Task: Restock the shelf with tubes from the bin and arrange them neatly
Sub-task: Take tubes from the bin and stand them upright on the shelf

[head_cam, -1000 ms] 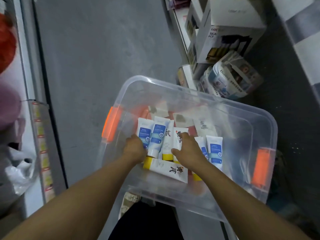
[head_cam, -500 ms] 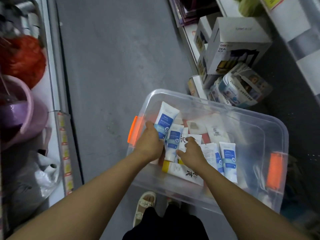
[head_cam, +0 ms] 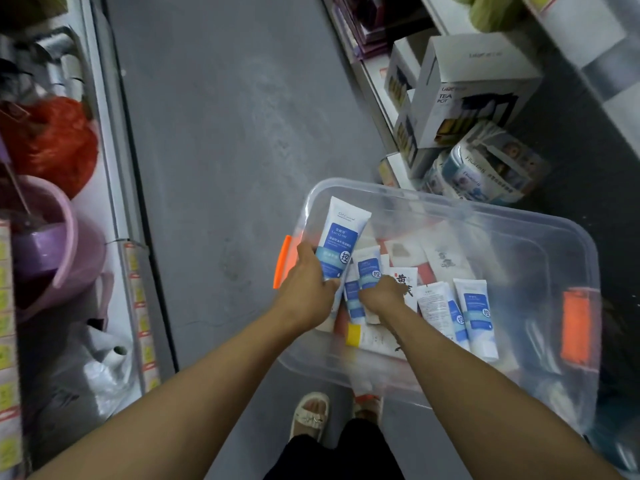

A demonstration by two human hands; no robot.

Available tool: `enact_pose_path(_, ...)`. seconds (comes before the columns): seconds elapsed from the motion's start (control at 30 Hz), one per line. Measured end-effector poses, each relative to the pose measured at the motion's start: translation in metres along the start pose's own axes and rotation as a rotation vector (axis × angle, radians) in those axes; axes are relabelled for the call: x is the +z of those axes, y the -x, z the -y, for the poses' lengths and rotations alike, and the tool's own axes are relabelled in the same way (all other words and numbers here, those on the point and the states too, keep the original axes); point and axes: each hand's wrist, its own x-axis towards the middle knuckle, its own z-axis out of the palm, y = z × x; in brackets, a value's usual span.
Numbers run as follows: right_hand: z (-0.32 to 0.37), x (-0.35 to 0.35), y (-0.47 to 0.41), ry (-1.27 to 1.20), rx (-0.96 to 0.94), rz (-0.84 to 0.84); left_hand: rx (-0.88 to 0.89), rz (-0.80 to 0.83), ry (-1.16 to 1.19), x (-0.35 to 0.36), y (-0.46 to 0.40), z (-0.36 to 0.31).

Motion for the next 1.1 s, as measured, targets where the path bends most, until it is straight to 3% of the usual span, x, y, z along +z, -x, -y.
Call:
enact_pose_path(0.17,-0.018,-0.039,0.021,-0.503,0.007,0.058,0.017,-0.007,-0.002,-0.007,0.012,-0.011)
enact_pose_path(0.4,-0.023,-0.098,0.1,-0.816,-0.236,0.003,0.161,-0.028,0.038,-0.024,0.052,-0.053)
enact_pose_path(0.87,-0.022,-0.225,0.31,-0.83,-0.529,-0.487,0.477,-0.004,-0.001,-0.073,0.169,-0.158)
enact_pose_path(1.1,-0.045,-0.269,0.399,-0.633,-0.555,-0.822,0.688,0.013,-0.014,-0.083,0.23,-0.218)
